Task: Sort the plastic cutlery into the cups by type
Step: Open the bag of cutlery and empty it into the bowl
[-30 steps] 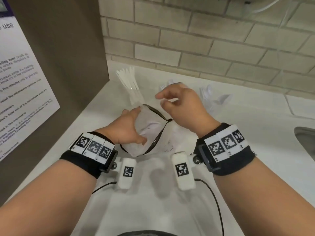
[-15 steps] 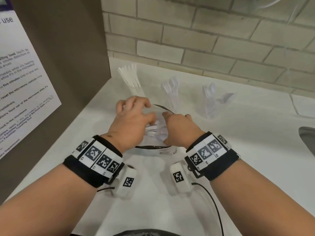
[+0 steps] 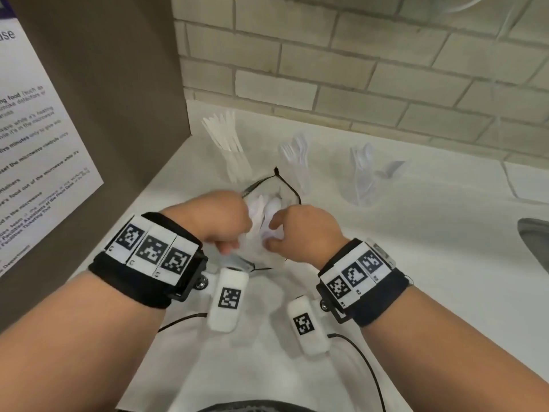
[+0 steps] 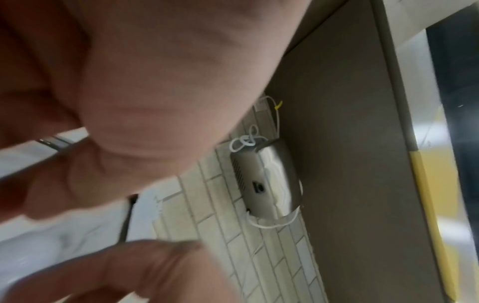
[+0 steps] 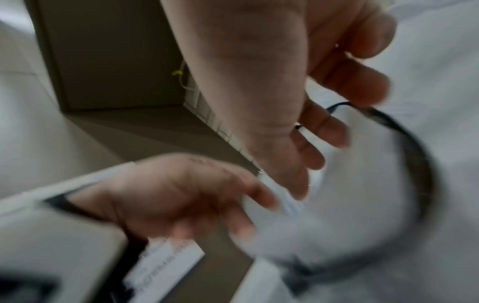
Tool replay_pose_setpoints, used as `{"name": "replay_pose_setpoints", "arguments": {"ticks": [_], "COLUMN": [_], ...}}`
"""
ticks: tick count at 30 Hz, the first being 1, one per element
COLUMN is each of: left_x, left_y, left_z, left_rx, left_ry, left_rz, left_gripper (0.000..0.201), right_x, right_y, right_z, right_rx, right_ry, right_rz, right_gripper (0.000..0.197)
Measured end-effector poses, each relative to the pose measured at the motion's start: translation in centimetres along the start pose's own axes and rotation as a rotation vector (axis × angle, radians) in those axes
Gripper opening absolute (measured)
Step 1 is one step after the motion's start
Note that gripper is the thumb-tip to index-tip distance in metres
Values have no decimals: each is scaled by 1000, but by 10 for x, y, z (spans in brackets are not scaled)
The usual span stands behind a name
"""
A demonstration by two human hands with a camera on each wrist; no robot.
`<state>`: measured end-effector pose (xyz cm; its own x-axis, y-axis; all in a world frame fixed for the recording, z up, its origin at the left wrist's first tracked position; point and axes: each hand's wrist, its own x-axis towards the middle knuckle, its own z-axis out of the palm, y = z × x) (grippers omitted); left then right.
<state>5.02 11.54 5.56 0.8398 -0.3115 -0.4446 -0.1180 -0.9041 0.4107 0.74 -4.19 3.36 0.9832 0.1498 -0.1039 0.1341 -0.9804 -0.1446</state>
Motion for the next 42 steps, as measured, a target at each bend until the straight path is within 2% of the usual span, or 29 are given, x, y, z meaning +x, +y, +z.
{"name": "replay_pose_setpoints", "arguments": {"ticks": [2, 3, 5, 7, 9, 12, 15, 17, 18, 20, 22, 23, 25, 27, 29, 31, 34, 37, 39, 42], "left_x": [6, 11, 22, 28, 31, 25, 8, 2, 1, 2, 11, 16, 25, 28, 29, 27, 25, 25, 23, 17], "left_y": [0, -1, -5, -9, -15, -17, -11, -10, -10, -9, -12, -13, -18, -21, -22, -21, -21, -26, -32, -38], "left_z": [-7, -7, -1, 6, 12, 32, 55, 58, 54, 40, 30, 26, 22, 22, 24, 31, 39, 38, 38, 43], "left_rx": [112, 135, 145, 76, -47, -212, -308, -174, -64, 59, 32, 33, 43, 2, 29, 65, 28, -116, -174, -205], "left_ry": [280, 330, 220, 120, 160, 237, 120, 35, 40, 160, 350, 379, 291, 146, 90, 64, 82, 151, 199, 209], "left_rz": [130, 172, 186, 168, 142, 26, 18, 12, 3, -3, 112, 193, 310, 273, 227, 163, 102, 96, 122, 152], "left_gripper": [16, 20, 34, 45, 53, 56, 66, 69, 64, 50, 36, 33, 51, 72, 82, 87, 96, 98, 95, 92], "right_x": [1, 2, 0, 0, 3, 8, 13, 14, 14, 13, 12, 12, 12, 16, 18, 18, 19, 21, 22, 25], "right_y": [2, 2, 0, 1, 9, 16, 7, -2, -5, -4, -1, 1, 6, 15, 21, 19, 10, 8, 7, 3], "right_z": [7, 10, 13, 9, 4, -5, -6, 1, 6, 12, 10, 9, 7, 8, 10, 13, 17, 21, 23, 26], "right_rx": [9, -16, -104, -142, -148, -163, -31, 40, 37, -31, -63, -51, 19, 101, 115, 80, 68, 207, 211, 155], "right_ry": [-109, -170, -289, -326, -326, -172, -14, -35, -72, -139, -178, -195, -198, -129, -96, -133, -163, -154, -132, -157], "right_rz": [-50, -95, -150, -124, -10, 153, 176, 160, 148, 70, -23, -51, -50, 24, 79, 72, 35, 31, 54, 85], "right_gripper": [38, 43, 51, 59, 56, 41, 28, 29, 34, 38, 41, 42, 44, 43, 43, 53, 66, 60, 56, 67]}}
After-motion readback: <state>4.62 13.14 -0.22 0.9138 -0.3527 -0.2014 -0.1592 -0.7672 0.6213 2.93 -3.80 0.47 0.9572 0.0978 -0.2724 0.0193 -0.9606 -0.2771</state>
